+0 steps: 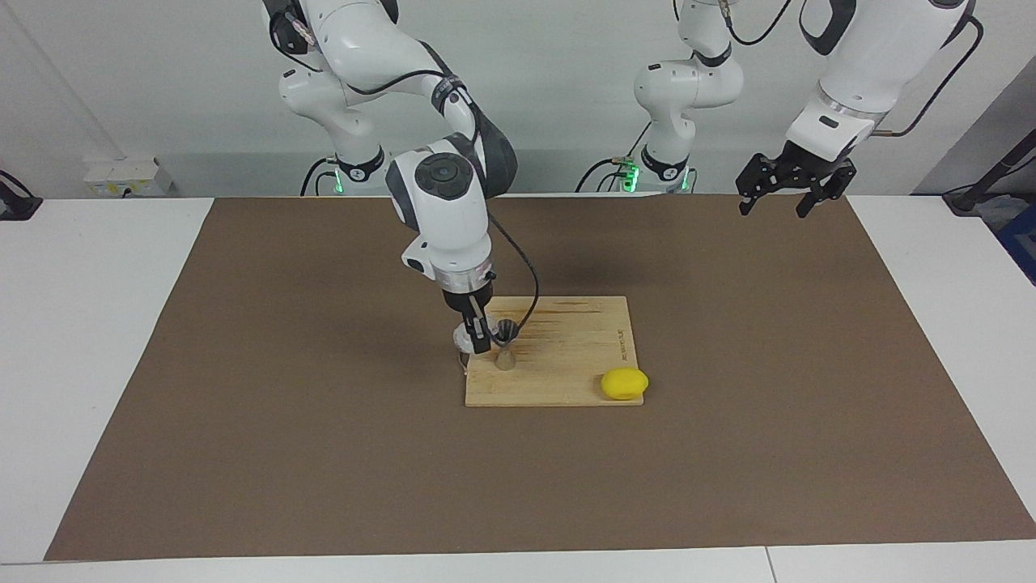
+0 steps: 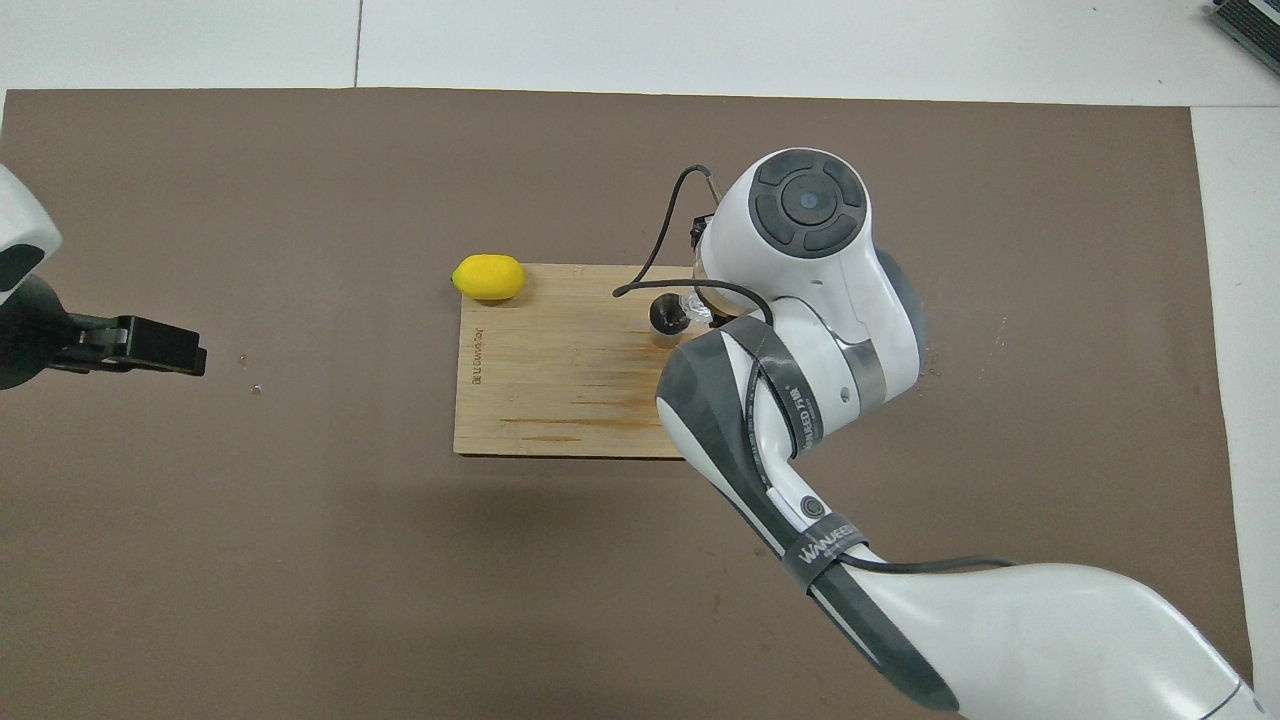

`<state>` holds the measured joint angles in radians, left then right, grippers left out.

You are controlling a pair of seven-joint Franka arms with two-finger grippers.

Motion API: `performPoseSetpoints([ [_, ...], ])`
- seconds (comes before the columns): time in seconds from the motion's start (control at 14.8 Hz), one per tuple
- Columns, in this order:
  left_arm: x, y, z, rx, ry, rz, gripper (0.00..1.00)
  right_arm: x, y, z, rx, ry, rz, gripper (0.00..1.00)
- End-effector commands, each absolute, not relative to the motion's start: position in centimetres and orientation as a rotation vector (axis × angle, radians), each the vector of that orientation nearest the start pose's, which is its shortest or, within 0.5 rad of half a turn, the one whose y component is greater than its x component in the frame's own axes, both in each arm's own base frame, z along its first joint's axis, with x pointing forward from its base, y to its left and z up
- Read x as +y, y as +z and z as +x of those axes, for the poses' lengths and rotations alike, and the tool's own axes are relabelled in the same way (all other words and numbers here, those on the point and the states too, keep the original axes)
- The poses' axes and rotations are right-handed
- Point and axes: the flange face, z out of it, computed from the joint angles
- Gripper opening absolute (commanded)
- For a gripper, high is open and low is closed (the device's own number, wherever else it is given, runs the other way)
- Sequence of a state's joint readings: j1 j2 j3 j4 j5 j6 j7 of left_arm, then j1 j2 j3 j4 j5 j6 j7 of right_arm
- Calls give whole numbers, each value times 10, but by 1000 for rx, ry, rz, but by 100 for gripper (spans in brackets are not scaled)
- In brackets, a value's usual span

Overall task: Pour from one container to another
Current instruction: 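Tilt the clear glass with the right gripper above the metal cup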

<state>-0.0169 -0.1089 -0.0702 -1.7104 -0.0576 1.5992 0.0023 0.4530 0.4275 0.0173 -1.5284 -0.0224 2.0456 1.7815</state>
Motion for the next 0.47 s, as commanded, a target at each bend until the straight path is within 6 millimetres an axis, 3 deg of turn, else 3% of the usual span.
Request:
performPoseSetpoints([
  [0.0, -47, 633, 512, 135, 18, -3196, 100, 314, 422, 620, 1864, -142, -2459, 0],
  [0.2, -48, 630, 511, 139, 13, -3191, 100, 314, 420, 621, 1853, -184, -2484, 0],
  [0.4, -46, 630, 511, 134, 8, -3191, 100, 325, 418, 615, 1813, -234, -2529, 0],
])
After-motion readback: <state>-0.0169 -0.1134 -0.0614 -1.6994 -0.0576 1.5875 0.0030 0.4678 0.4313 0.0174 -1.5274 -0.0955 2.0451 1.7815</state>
